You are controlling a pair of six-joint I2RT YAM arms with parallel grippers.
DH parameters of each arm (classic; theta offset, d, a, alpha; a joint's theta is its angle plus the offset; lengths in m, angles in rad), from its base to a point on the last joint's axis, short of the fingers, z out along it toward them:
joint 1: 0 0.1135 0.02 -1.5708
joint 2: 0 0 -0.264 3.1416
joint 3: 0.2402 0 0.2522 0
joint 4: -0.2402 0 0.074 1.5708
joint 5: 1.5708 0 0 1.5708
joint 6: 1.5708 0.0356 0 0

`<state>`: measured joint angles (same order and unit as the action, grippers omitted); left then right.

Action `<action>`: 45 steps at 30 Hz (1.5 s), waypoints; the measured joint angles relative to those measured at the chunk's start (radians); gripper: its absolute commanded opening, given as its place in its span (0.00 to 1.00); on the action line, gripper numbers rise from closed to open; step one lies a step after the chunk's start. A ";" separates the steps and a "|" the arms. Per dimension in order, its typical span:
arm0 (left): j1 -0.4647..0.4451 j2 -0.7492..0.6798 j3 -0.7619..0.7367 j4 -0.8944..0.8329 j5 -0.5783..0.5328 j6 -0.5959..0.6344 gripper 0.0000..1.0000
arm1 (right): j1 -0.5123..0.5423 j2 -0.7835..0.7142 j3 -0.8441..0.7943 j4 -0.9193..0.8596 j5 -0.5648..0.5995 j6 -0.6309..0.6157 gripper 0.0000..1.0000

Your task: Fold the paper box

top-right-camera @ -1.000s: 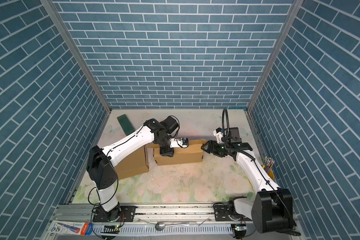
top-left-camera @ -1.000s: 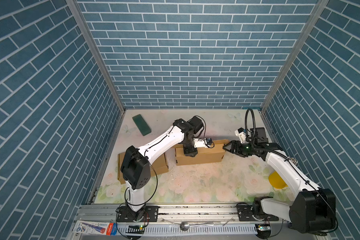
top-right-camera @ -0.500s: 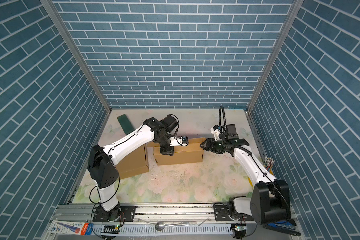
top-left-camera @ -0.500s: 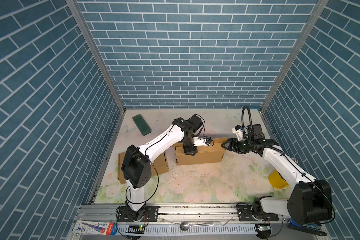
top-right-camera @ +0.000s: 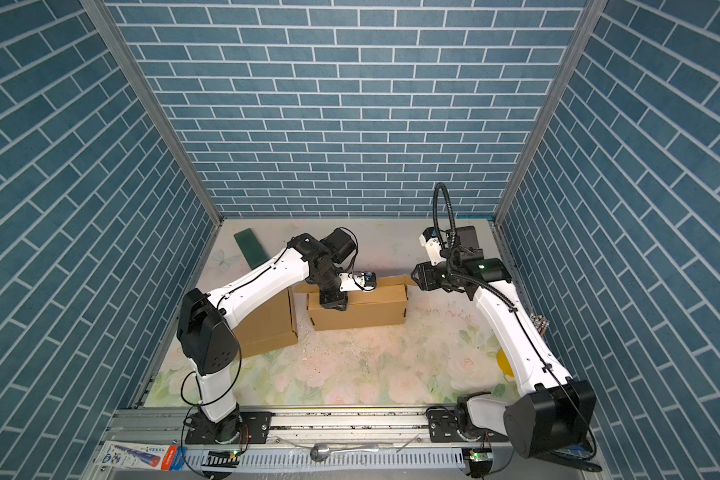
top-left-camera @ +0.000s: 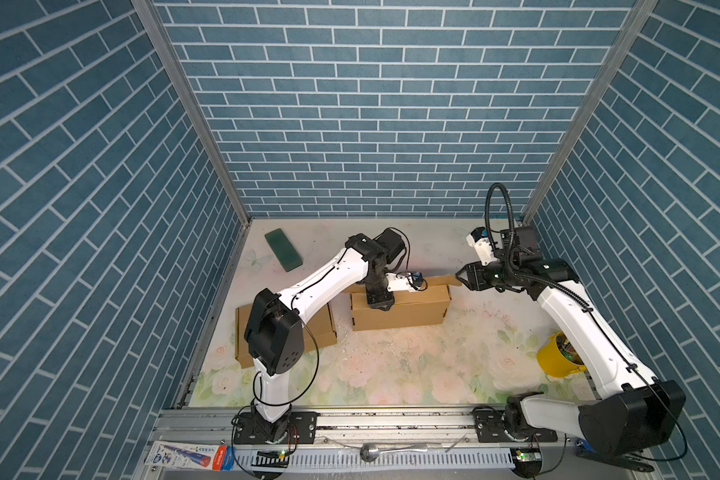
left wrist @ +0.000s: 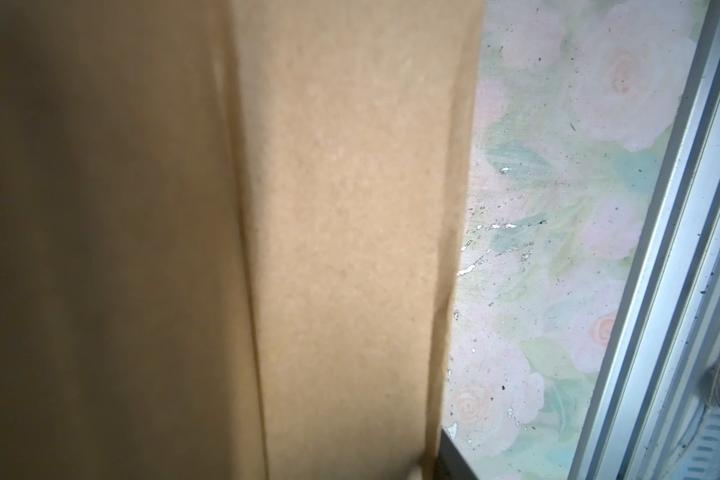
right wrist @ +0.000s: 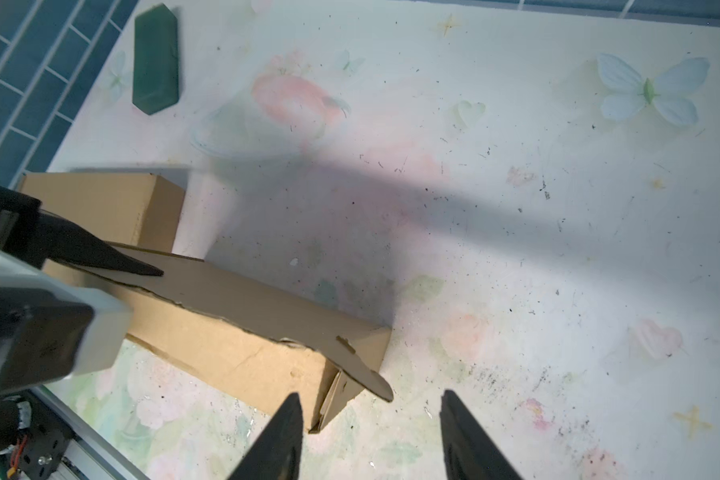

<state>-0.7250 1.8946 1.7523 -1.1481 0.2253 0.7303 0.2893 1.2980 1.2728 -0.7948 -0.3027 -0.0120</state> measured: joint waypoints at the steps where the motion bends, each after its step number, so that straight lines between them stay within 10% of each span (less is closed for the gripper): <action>1: 0.000 0.000 0.000 0.000 0.001 0.000 0.45 | 0.012 0.025 0.018 -0.016 0.013 -0.020 0.48; 21: 0.000 0.000 0.000 0.000 0.002 0.001 0.41 | 0.115 0.159 0.144 -0.156 0.085 -0.037 0.01; 45: 0.004 0.008 0.011 -0.006 0.004 0.001 0.42 | 0.114 0.075 -0.004 0.034 0.051 0.270 0.00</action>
<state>-0.7212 1.9026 1.7630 -1.1538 0.2295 0.7311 0.4030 1.3727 1.2690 -0.7609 -0.2520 0.2581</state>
